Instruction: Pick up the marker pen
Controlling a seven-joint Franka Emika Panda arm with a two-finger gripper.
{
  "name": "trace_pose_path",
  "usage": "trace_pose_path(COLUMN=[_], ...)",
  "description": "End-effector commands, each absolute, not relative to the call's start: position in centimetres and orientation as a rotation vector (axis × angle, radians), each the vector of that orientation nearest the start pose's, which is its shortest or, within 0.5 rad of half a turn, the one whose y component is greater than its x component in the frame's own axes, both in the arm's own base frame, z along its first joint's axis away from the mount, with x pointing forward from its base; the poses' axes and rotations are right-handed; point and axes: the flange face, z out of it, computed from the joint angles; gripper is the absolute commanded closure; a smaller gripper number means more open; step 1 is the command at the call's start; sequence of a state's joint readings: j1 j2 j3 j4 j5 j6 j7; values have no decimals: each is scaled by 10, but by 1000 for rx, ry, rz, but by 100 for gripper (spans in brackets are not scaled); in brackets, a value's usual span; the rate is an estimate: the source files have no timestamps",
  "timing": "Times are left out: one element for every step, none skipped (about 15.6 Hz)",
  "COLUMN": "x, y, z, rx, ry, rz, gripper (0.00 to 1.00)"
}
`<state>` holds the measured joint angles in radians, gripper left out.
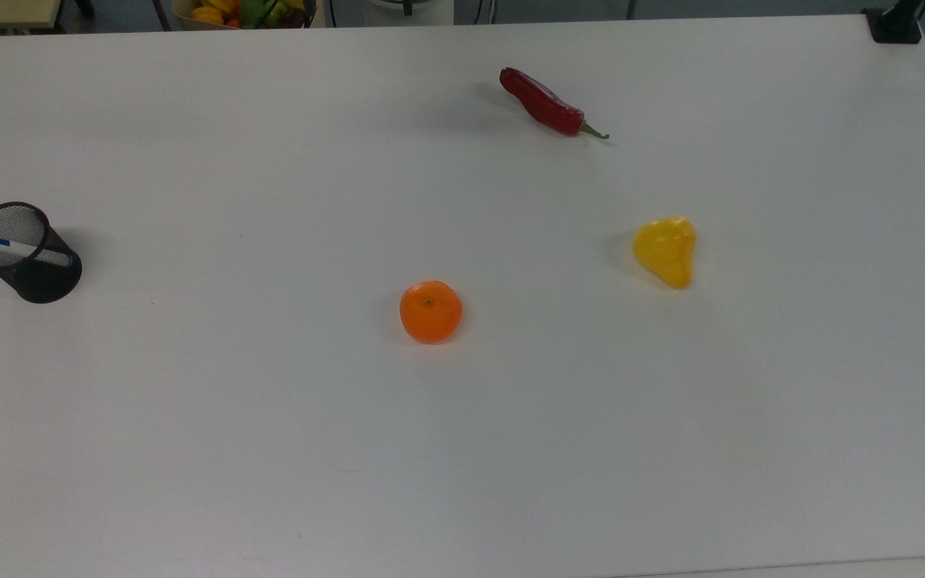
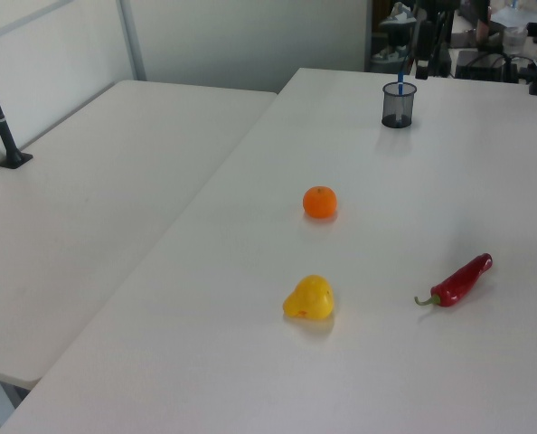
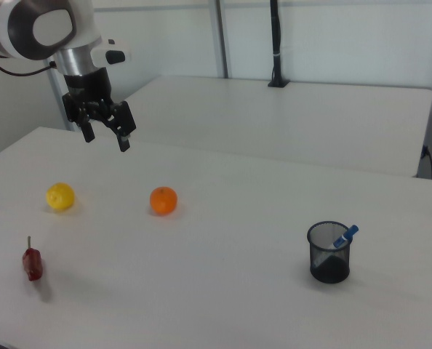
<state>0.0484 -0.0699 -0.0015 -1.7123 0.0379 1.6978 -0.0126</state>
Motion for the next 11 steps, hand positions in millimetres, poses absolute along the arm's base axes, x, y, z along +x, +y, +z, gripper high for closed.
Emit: trace_pose_path(x=[542, 542, 542, 543, 544, 543, 543, 542, 543, 543, 543], y=[28, 28, 28, 28, 29, 30, 30, 30, 33, 40, 43], z=[604, 604, 604, 602, 601, 600, 600, 601, 601, 599, 597], rx=[-3098, -3098, -3098, -3099, -3098, -3099, -3099, -3099, -3098, -3096, -3097], ry=[-134, -136, -136, -136, -138, -141, -141, -139, -146, -164, -164], rz=[-86, -83, -83, -81, -78, -74, -71, -71, -73, -66, -63], gripper=[0, 0, 0, 0, 0, 0, 0, 0, 0, 0, 0])
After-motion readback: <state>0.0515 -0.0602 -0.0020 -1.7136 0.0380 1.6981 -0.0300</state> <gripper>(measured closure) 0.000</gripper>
